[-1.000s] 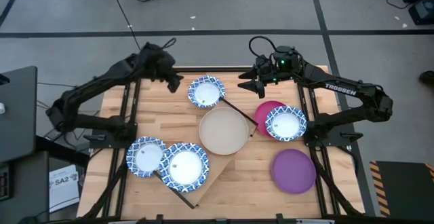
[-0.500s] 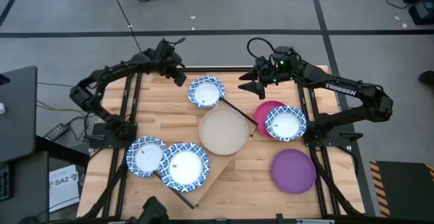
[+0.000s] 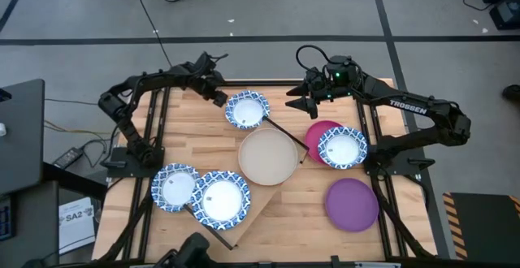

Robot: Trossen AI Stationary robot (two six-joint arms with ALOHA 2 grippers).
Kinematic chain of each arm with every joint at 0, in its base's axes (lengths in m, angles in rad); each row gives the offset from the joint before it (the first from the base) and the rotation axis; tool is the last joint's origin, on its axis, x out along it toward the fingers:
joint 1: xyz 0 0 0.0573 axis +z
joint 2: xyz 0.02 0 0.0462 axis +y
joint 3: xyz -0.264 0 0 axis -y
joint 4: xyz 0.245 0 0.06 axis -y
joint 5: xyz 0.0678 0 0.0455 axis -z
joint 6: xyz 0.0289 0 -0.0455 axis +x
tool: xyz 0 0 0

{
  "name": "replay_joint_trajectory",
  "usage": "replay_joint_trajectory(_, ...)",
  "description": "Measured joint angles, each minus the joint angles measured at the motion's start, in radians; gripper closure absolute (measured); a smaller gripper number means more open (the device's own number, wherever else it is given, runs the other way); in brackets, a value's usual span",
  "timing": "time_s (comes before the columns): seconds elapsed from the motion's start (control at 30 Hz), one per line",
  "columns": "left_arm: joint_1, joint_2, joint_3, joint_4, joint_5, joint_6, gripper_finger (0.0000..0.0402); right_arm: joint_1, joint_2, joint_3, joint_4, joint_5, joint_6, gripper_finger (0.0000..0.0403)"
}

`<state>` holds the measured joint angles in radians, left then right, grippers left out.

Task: Place and stack plates onto a shelf
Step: Stack the white blue patterned plate on top of the white blue patterned plate on the shelf

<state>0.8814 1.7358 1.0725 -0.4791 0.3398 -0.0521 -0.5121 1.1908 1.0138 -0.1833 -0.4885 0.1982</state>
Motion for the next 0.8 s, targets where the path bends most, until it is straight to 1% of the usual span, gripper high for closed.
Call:
replay_joint_trajectory(0.2, -0.003, 0.037, 0.000, 0.027, 0.046, -0.040, 0.0212, 0.000, 0.000, 0.000, 0.000, 0.000, -0.003, 0.0149)
replay_joint_trajectory(0.33, -0.016, 0.049, 0.000, 0.044, 0.049, -0.048, 0.0212, 0.000, 0.000, 0.000, 0.000, 0.003, -0.018, 0.0149)
replay_joint_trajectory(0.53, -0.048, 0.083, 0.000, 0.069, 0.049, -0.076, 0.0212, 0.000, 0.000, 0.000, -0.005, 0.051, -0.019, 0.0149)
replay_joint_trajectory(0.8, -0.081, 0.158, 0.001, 0.075, 0.049, -0.086, 0.0212, 0.000, 0.000, 0.000, -0.011, 0.050, -0.019, 0.0149)
